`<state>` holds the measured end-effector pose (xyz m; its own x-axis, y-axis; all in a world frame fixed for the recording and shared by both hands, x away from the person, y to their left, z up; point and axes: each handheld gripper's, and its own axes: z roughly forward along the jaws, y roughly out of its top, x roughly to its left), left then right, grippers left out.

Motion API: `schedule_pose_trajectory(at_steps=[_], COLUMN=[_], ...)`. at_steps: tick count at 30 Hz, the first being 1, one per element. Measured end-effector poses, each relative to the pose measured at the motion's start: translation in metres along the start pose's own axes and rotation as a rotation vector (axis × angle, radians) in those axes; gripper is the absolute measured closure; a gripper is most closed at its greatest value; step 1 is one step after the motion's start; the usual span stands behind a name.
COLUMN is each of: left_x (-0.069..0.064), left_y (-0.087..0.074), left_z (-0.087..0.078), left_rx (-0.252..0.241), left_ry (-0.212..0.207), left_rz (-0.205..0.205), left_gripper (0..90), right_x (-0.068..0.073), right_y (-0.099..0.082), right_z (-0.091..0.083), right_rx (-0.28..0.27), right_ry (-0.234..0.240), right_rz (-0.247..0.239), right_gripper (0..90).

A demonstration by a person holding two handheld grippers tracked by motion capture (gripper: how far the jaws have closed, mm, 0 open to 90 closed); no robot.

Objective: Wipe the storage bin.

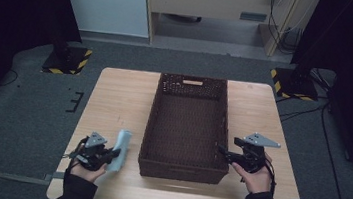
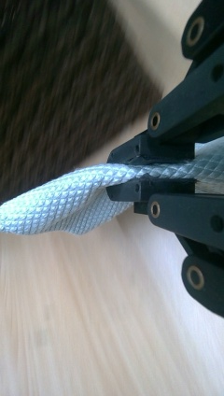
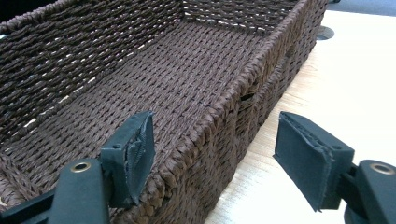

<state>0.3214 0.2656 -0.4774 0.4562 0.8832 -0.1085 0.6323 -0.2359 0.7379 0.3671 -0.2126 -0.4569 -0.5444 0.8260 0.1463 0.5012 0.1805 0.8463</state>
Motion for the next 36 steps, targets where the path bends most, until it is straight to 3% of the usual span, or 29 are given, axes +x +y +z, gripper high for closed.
schedule_pose_trajectory(at_steps=[5,8,9,13,17,36], left_x=[0.035,0.041,0.045,0.051,0.052,0.054], left_y=[-0.005,-0.006,-0.006,-0.005,-0.006,-0.007], left_z=[0.0,0.003,0.008,0.016,0.024,0.021], left_rx=[-0.004,0.009,0.02,0.042,0.081,0.047], left_ry=[0.092,0.113,0.14,0.139,0.14,0.118], left_rz=[-0.097,-0.101,-0.101,-0.12,-0.103,-0.113], left_gripper=[83.1,83.1,83.0,82.7,81.5,70.8], right_x=[0.001,0.001,0.001,0.002,0.002,0.005], right_y=[-0.001,-0.001,-0.001,-0.001,0.001,0.005], right_z=[0.003,0.003,0.003,0.003,0.002,0.003], right_rx=[0.016,0.02,0.022,0.021,0.016,0.009], right_ry=[0.006,0.003,0.002,-0.004,-0.012,-0.022], right_rz=[-0.004,-0.015,-0.016,-0.021,-0.023,-0.014], right_gripper=[28.8,28.9,29.0,29.6,30.1,32.4])
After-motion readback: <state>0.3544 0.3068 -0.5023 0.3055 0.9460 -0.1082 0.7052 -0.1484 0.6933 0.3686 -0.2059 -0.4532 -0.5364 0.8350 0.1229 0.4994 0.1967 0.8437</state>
